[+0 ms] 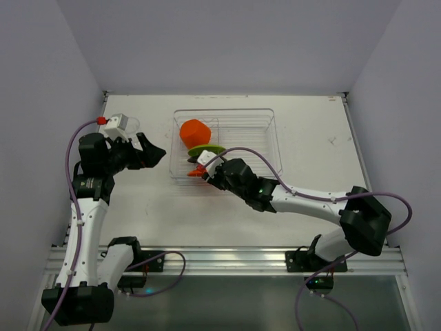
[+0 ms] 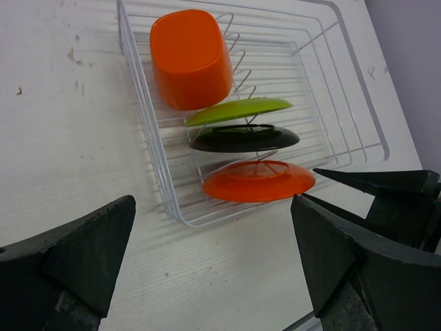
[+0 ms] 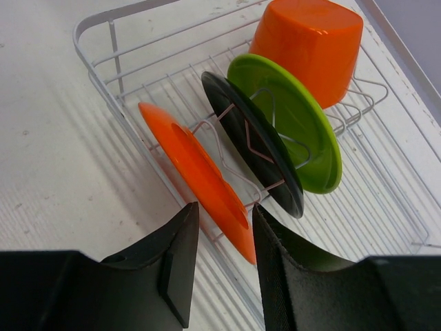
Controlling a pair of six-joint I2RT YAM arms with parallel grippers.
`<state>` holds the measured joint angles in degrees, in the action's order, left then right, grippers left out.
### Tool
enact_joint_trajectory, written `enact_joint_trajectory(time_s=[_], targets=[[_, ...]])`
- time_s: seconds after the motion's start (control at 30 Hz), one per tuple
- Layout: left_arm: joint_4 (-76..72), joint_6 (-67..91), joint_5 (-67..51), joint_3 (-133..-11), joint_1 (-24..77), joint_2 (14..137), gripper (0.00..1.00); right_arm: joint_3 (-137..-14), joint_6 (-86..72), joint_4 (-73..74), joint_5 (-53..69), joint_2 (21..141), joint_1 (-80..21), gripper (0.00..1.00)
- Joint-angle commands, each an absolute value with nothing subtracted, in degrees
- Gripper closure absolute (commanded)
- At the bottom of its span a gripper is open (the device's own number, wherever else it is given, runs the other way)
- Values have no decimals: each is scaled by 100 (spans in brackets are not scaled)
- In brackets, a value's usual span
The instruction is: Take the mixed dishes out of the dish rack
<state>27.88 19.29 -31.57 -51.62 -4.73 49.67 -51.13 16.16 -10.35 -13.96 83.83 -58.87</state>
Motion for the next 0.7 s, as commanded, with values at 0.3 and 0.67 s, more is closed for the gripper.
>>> enact_joint_trajectory(time_s=[0.3, 0.67], targets=[[2619, 1854, -3331, -5194, -440, 5027, 0, -5379, 1907, -1327, -1310, 8578, -5924, 73], [2610, 1846, -3322, -5194, -439, 5045, 0, -5344, 1995, -1406, -1248, 8675, -5924, 82]])
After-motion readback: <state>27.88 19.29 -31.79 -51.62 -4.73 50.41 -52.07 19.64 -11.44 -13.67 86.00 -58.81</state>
